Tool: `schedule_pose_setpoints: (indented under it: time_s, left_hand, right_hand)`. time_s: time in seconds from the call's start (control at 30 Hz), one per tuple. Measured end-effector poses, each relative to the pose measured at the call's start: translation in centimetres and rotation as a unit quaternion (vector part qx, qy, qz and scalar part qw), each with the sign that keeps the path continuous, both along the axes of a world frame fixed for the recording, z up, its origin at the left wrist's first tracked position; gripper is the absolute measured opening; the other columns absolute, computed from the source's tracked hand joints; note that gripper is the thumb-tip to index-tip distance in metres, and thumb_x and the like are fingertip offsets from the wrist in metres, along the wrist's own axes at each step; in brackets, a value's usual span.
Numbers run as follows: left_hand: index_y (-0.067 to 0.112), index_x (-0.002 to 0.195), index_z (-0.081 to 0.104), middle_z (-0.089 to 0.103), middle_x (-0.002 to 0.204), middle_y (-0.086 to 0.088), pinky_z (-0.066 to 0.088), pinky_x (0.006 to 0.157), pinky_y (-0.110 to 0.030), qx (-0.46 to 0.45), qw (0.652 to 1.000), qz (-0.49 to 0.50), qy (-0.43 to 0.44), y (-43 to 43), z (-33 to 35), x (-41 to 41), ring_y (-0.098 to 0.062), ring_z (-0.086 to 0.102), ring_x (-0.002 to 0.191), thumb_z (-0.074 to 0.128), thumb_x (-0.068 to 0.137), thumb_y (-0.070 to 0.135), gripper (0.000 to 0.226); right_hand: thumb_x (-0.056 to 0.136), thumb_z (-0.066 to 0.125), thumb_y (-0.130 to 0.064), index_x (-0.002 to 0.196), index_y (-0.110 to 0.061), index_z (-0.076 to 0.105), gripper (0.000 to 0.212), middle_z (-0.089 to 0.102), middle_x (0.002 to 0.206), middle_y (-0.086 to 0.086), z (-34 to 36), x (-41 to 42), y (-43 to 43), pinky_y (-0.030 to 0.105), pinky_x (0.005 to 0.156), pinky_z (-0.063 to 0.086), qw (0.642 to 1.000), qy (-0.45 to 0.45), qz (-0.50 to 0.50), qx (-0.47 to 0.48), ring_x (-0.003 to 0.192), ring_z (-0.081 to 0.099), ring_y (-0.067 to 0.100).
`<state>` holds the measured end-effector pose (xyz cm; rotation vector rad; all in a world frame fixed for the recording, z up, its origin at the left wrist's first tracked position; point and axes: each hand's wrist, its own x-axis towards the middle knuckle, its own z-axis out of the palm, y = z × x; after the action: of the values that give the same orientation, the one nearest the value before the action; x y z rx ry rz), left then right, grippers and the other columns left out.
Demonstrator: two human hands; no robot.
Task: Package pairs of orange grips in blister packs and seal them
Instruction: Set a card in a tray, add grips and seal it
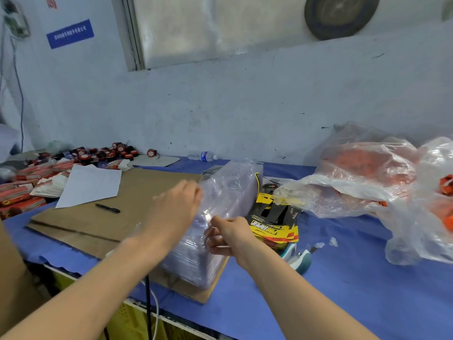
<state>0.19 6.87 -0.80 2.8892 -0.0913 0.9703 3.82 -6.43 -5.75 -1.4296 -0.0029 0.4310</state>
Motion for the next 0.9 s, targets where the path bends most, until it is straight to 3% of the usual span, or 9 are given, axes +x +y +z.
schedule_pose_setpoints:
  time_s: [0.1, 0.2, 0.27, 0.37, 0.47, 0.57, 0.73, 0.83, 0.9]
  left_hand:
    - [0.013, 0.100, 0.058, 0.062, 0.093, -0.009, 0.039, 0.059, -0.039, -0.009, 0.988, 0.031, -0.154, 1.1, 4.8, 0.6, -0.035, 0.061, 0.073, 0.036, 0.107, 0.030, 0.028]
    - [0.007, 0.102, 0.061, 0.065, 0.098, -0.014, 0.034, 0.058, -0.039, -0.029, 0.955, 0.027, -0.295, 1.8, 9.8, 0.3, -0.040, 0.061, 0.076, 0.039, 0.106, 0.030, 0.032]
    - [0.016, 0.103, 0.061, 0.067, 0.097, -0.006, 0.043, 0.060, -0.040, -0.058, 0.935, -0.047, -0.346, 1.7, 12.2, -0.5, -0.031, 0.065, 0.075, 0.037, 0.106, 0.037, 0.033]
    - [0.044, 0.097, 0.055, 0.063, 0.087, 0.014, 0.052, 0.058, -0.030, -0.192, 0.890, -0.192, -0.366, 1.6, 14.8, -2.0, -0.012, 0.066, 0.067, 0.037, 0.105, 0.047, 0.020]
    - [0.050, 0.092, 0.057, 0.060, 0.077, 0.015, 0.049, 0.047, -0.025, -0.335, 0.851, -0.227, -0.335, 1.2, 16.0, -3.5, -0.012, 0.062, 0.055, 0.042, 0.098, 0.061, 0.019]
    - [0.043, 0.090, 0.062, 0.060, 0.070, 0.012, 0.044, 0.039, -0.022, -0.389, 0.852, -0.215, -0.278, 0.3, 15.0, -3.4, -0.008, 0.054, 0.043, 0.046, 0.099, 0.054, 0.021]
    - [0.019, 0.098, 0.067, 0.057, 0.065, 0.004, 0.045, 0.040, -0.019, -0.436, 0.869, -0.208, -0.109, -5.0, 9.7, 0.2, -0.006, 0.046, 0.038, 0.050, 0.103, 0.025, 0.019]
    - [0.016, 0.092, 0.067, 0.051, 0.064, -0.004, 0.039, 0.035, -0.017, -0.452, 0.863, -0.226, -0.013, -10.5, 5.3, 2.0, -0.005, 0.042, 0.036, 0.051, 0.102, 0.021, 0.019]
    - [0.016, 0.089, 0.066, 0.052, 0.059, 0.000, 0.034, 0.033, -0.016, -0.448, 0.856, -0.246, 0.073, -14.5, 2.0, 2.9, -0.006, 0.042, 0.033, 0.052, 0.102, 0.023, 0.020]
  right_hand:
    - [0.091, 0.058, -0.010, 0.086, -0.002, 0.054, 0.010, 0.062, 0.076, 0.016, 0.7, -0.2, -0.1, 0.037, 0.062, 0.061, 1.000, -0.006, -0.001, -0.005, 0.051, 0.061, 0.023]
    - [0.092, 0.062, -0.029, 0.121, -0.008, 0.035, 0.045, 0.058, 0.113, 0.019, 2.1, -0.2, -0.8, 0.028, 0.048, 0.057, 0.995, -0.045, -0.022, -0.089, 0.068, 0.067, 0.027]
    - [0.093, 0.057, -0.040, 0.134, -0.013, 0.030, 0.056, 0.052, 0.124, 0.015, 3.5, 0.4, -1.9, 0.021, 0.042, 0.050, 0.990, -0.093, -0.069, -0.078, 0.090, 0.065, 0.028]
    - [0.096, 0.052, -0.048, 0.141, -0.016, 0.033, 0.058, 0.056, 0.117, 0.009, 7.6, 1.4, -5.4, 0.028, 0.066, 0.058, 0.986, -0.095, -0.126, 0.050, 0.097, 0.063, 0.022]
    - [0.093, 0.051, -0.056, 0.143, -0.016, 0.033, 0.067, 0.054, 0.128, 0.011, 12.3, 1.3, -11.0, 0.040, 0.085, 0.054, 0.952, -0.092, -0.149, 0.250, 0.108, 0.062, 0.027]
    - [0.094, 0.051, -0.055, 0.135, -0.021, 0.040, 0.054, 0.063, 0.119, 0.007, 15.7, -0.2, -16.5, 0.037, 0.084, 0.056, 0.910, -0.172, -0.204, 0.316, 0.099, 0.069, 0.022]
    - [0.097, 0.050, -0.017, 0.112, -0.014, 0.049, 0.015, 0.060, 0.083, 0.003, 15.8, -4.3, -23.9, 0.026, 0.056, 0.050, 0.864, -0.207, -0.393, 0.234, 0.056, 0.056, 0.015]
    - [0.095, 0.052, -0.015, 0.120, -0.013, 0.042, 0.027, 0.061, 0.093, 0.006, 12.2, -7.8, -29.1, 0.029, 0.062, 0.049, 0.831, -0.225, -0.490, 0.140, 0.059, 0.056, 0.016]
    - [0.093, 0.057, -0.018, 0.133, -0.011, 0.035, 0.046, 0.061, 0.114, 0.012, 9.2, -10.4, -33.0, 0.032, 0.073, 0.046, 0.791, -0.214, -0.569, 0.069, 0.080, 0.061, 0.021]
